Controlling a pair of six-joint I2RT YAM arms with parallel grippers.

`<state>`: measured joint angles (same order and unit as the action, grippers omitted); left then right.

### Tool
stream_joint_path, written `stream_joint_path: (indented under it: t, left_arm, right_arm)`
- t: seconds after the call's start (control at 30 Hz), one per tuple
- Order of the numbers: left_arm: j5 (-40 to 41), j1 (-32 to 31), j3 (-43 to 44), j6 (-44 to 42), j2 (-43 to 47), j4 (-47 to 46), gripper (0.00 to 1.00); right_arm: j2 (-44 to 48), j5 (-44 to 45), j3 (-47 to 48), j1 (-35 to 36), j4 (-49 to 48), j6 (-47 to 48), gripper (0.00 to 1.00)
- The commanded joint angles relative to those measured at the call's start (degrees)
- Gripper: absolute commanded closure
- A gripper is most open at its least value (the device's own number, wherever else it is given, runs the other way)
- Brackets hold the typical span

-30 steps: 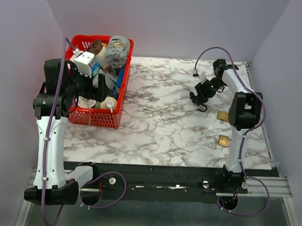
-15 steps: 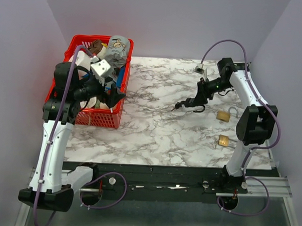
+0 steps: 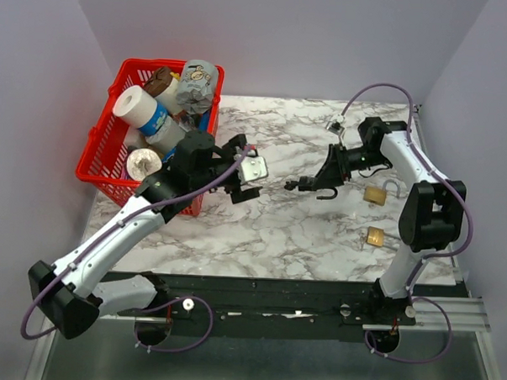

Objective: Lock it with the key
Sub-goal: Pick up the lock from the center of the board.

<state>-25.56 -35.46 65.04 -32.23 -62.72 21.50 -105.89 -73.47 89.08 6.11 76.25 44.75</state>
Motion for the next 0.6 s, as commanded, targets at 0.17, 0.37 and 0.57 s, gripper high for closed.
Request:
stream_joint_path:
  t: [0.17,0.37,0.57]
  left_arm:
    - [6.49,-9.97,0.09,-4.6,-10.05,-11.12,0.03]
    - [4.56,-13.75,-1.4,-5.48,-11.72,-11.48,0.04]
    - [3.5,-16.48,-1.93,-6.62,-12.51,-10.43,0.09]
  right_arm:
    - [4.28,-13.09,-4.88,4.26,11.2,-0.45,0.99]
    - [4.11,-14.68,-5.49,5.49,11.2,-0.98,0.99]
    - [4.28,-14.95,-5.23,5.84,11.2,-1.69,0.99]
